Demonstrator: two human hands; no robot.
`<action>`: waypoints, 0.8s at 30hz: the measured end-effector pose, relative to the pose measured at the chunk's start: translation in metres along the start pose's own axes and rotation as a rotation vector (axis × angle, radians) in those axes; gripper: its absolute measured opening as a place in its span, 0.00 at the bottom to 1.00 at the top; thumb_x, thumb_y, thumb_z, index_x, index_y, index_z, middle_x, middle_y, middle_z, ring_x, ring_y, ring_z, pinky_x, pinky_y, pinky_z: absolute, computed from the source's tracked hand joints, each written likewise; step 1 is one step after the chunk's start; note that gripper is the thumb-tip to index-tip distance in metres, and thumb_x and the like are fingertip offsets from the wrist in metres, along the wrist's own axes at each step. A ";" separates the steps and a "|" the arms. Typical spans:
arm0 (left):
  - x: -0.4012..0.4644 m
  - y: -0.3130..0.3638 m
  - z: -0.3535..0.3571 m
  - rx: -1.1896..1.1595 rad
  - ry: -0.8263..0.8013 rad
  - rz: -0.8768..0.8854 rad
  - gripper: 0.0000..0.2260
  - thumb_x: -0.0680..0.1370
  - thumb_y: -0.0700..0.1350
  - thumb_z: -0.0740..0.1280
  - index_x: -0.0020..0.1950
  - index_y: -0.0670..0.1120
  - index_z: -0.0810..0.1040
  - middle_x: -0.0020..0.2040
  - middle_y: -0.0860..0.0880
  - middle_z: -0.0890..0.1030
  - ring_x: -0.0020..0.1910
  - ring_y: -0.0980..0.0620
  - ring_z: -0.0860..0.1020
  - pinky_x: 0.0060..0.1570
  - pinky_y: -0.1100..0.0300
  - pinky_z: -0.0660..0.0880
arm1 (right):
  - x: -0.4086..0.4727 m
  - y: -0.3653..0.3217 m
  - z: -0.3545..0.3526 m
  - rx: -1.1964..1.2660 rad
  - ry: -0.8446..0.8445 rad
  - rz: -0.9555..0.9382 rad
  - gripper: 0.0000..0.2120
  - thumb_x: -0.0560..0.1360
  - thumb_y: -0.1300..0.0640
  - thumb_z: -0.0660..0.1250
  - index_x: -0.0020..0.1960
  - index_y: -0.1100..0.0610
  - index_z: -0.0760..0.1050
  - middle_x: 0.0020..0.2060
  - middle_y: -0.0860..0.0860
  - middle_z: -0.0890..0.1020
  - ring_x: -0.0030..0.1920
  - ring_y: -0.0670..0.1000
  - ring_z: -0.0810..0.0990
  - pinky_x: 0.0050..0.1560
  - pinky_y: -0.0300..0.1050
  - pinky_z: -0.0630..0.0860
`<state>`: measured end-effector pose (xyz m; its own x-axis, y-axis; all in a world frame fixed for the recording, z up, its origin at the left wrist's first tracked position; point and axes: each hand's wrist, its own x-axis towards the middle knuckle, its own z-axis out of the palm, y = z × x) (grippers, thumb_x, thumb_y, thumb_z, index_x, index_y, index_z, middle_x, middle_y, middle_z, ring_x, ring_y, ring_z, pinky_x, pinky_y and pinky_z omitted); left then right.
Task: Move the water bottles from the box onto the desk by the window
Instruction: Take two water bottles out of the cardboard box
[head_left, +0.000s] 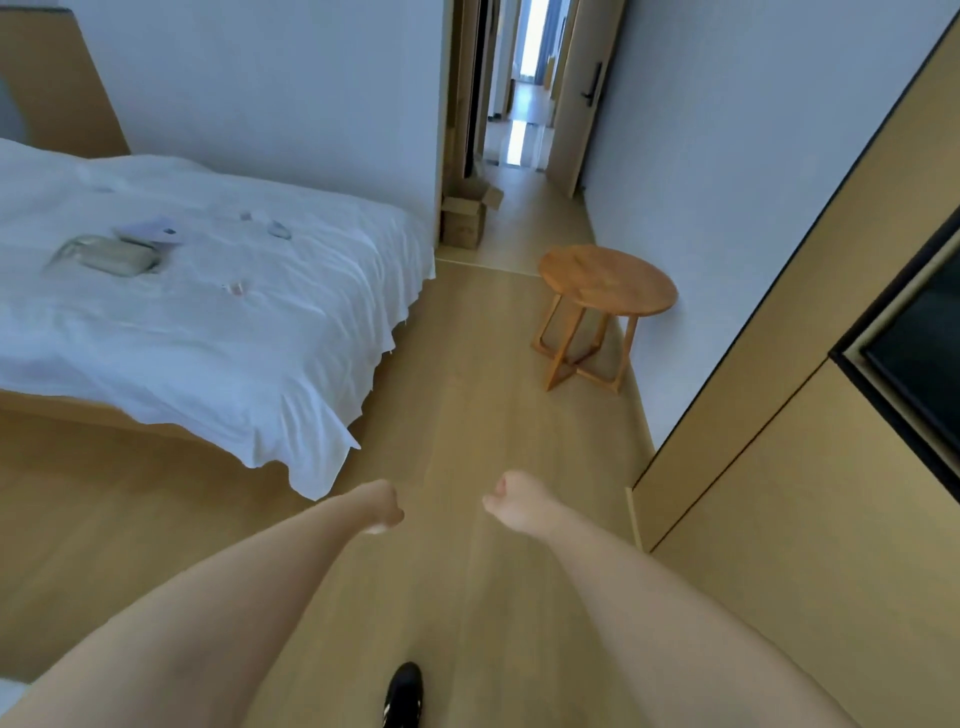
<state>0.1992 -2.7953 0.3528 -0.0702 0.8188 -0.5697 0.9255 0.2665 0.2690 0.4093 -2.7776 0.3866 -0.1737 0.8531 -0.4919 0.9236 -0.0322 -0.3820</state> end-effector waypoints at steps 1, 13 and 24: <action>0.024 0.002 -0.018 -0.019 0.009 -0.002 0.13 0.80 0.44 0.58 0.62 0.41 0.73 0.52 0.46 0.75 0.47 0.49 0.72 0.47 0.61 0.69 | 0.023 -0.009 -0.015 -0.001 0.007 -0.006 0.22 0.82 0.49 0.59 0.69 0.63 0.68 0.67 0.59 0.73 0.67 0.58 0.72 0.63 0.46 0.69; 0.255 0.074 -0.221 -0.025 0.035 0.033 0.18 0.82 0.46 0.57 0.70 0.38 0.66 0.63 0.43 0.74 0.59 0.47 0.74 0.57 0.58 0.70 | 0.267 -0.079 -0.184 0.013 0.059 0.017 0.22 0.82 0.48 0.59 0.68 0.63 0.69 0.64 0.58 0.75 0.63 0.57 0.75 0.61 0.49 0.73; 0.500 0.170 -0.366 0.029 0.039 0.067 0.16 0.82 0.42 0.56 0.67 0.39 0.71 0.48 0.48 0.73 0.49 0.50 0.69 0.50 0.61 0.68 | 0.531 -0.071 -0.340 -0.001 0.042 0.013 0.22 0.81 0.46 0.58 0.67 0.60 0.69 0.62 0.55 0.76 0.61 0.56 0.75 0.62 0.50 0.73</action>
<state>0.1855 -2.1547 0.3985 -0.0222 0.8538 -0.5201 0.9389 0.1966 0.2826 0.3677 -2.1455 0.4183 -0.1472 0.8739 -0.4634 0.9261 -0.0428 -0.3749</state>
